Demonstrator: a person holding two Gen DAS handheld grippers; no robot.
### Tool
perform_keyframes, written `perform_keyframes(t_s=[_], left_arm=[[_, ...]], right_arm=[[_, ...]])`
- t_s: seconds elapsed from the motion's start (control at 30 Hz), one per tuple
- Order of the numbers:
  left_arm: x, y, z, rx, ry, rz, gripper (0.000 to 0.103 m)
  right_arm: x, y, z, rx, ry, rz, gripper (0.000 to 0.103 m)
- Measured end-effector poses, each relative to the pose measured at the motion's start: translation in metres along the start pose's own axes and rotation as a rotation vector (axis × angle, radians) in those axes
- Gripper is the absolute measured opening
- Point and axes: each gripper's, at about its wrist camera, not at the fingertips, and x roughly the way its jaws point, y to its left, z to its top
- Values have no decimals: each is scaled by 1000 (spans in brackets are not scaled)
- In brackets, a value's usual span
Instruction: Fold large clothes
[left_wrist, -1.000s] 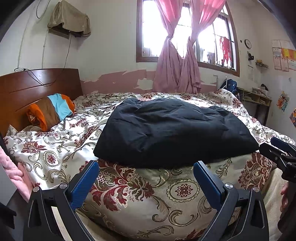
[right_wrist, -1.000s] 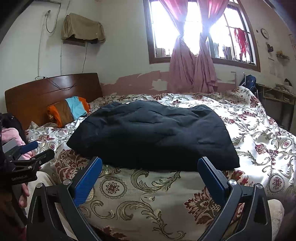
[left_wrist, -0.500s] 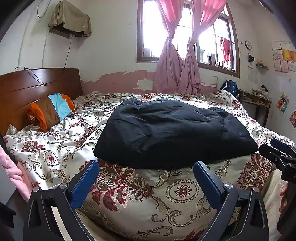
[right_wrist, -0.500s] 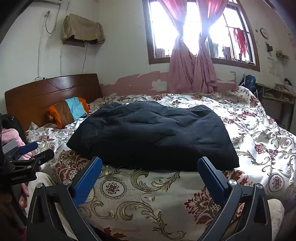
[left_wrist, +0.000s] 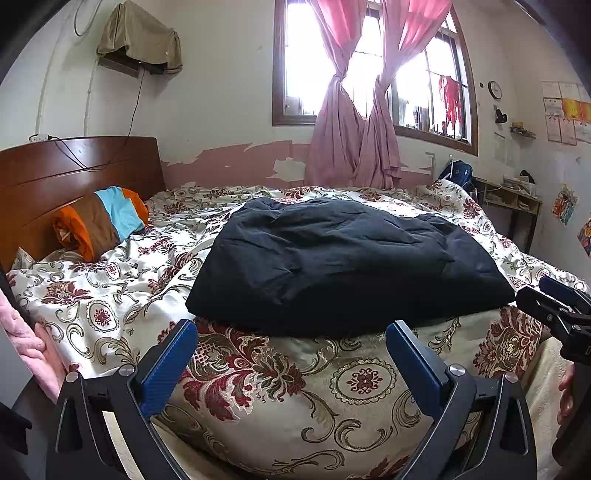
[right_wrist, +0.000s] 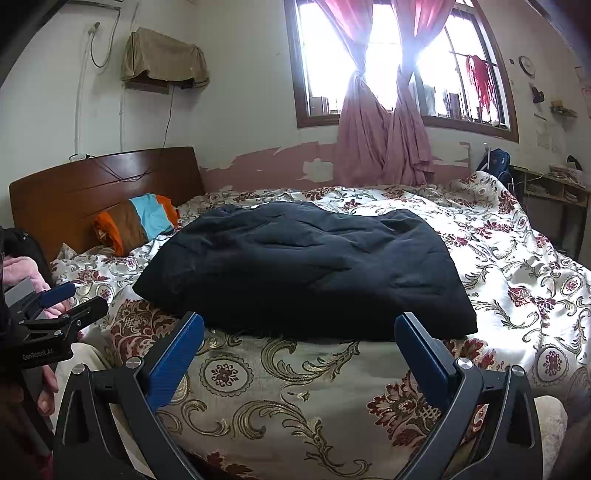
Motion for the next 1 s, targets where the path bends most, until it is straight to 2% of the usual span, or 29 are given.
perform_keyframes(t_s=[1.0], left_arm=[[-1,-3,4,-1,-4,2,103]], right_arm=[[-1,2,0,5,1,0,101]])
